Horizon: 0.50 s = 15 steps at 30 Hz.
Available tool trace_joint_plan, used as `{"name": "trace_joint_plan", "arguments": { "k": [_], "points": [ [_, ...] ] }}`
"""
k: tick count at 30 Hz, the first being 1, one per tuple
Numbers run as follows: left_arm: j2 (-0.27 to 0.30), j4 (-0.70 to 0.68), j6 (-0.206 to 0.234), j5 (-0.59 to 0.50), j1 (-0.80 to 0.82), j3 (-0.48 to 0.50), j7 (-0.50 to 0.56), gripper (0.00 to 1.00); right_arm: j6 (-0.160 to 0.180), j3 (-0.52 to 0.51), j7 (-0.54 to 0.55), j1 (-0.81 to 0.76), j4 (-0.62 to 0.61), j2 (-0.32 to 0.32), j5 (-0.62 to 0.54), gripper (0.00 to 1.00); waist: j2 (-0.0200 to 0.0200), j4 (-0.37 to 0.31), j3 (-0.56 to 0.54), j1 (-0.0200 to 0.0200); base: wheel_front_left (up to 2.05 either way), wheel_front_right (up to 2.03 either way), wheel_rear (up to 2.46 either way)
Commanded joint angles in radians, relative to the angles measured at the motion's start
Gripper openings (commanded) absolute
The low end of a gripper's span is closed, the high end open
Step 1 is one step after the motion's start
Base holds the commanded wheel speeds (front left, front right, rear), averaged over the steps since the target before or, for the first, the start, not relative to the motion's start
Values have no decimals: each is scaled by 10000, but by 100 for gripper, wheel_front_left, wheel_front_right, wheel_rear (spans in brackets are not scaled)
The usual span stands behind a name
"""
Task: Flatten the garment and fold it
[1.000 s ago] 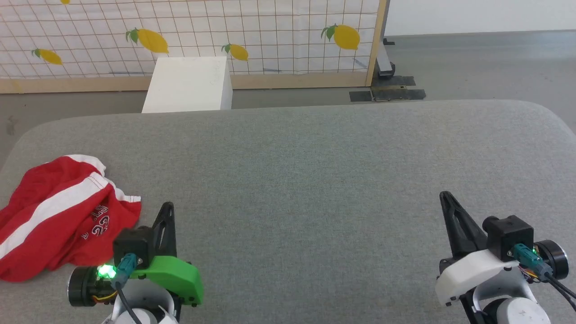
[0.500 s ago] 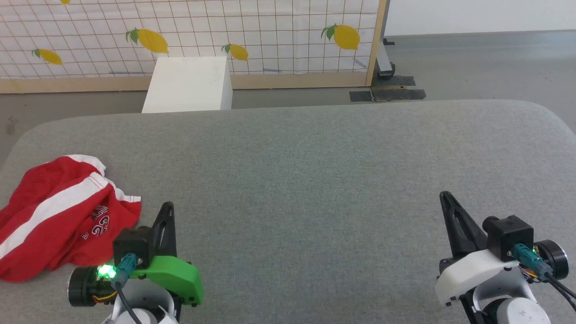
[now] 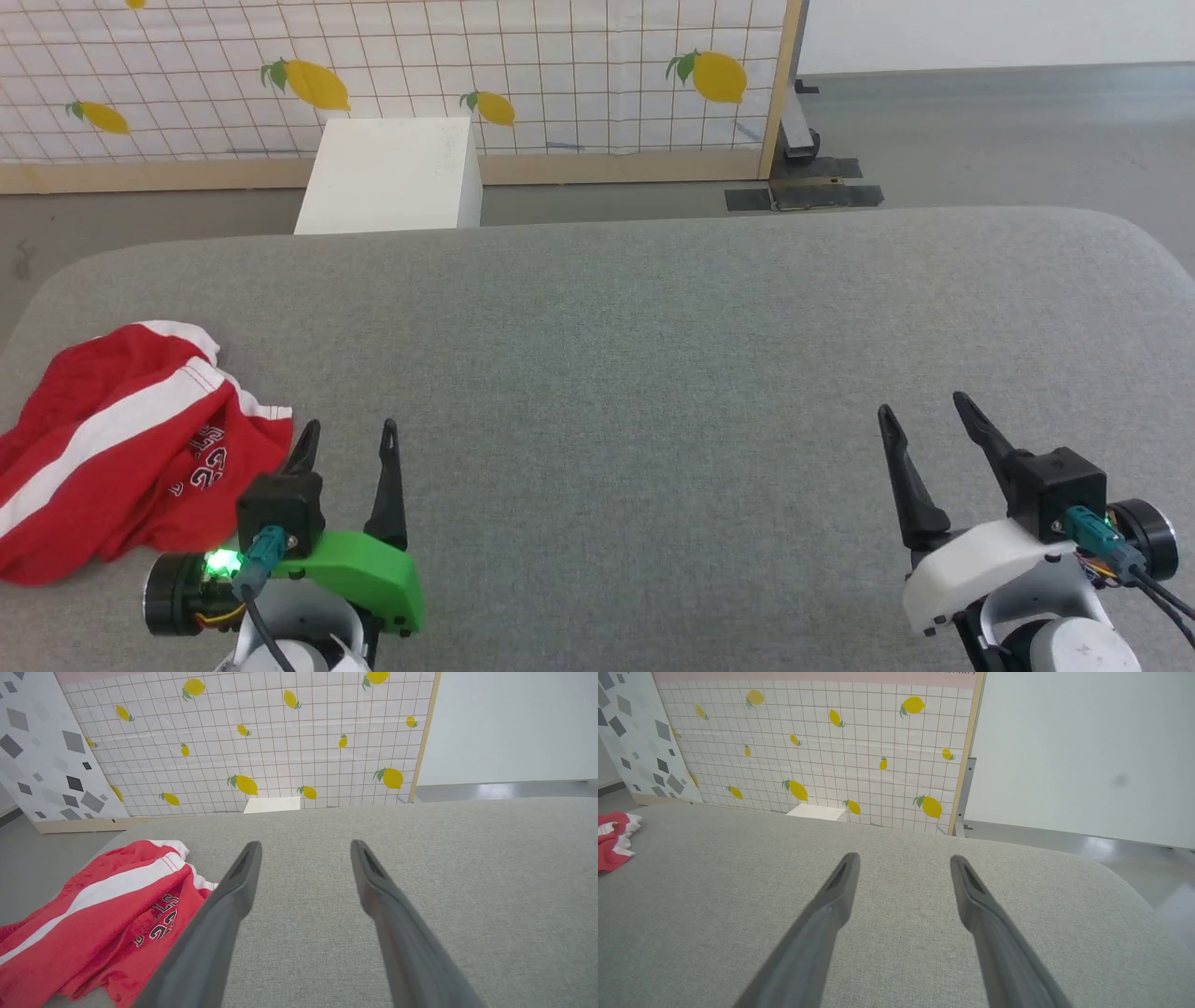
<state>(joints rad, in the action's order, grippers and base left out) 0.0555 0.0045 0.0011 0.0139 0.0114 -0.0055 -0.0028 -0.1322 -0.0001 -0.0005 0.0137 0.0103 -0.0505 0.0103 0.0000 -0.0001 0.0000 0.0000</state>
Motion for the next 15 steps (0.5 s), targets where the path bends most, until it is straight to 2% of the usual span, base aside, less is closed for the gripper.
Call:
{"name": "trace_joint_plan", "arguments": {
  "k": [1, 15],
  "points": [
    [-2, 53, 6, 41, -27, -7, -91, 100, 1, 8, -102, -30, 76, 0, 130, 100, 0, 1, -1, 0, 0, 0, 0],
    [-7, 268, 21, 230, -54, -72, -382, 100, 2, 25, -392, -68, 367, 0, 511, 100, 0, 89, 14, 0, 0, 0, 0]
  ]
}}
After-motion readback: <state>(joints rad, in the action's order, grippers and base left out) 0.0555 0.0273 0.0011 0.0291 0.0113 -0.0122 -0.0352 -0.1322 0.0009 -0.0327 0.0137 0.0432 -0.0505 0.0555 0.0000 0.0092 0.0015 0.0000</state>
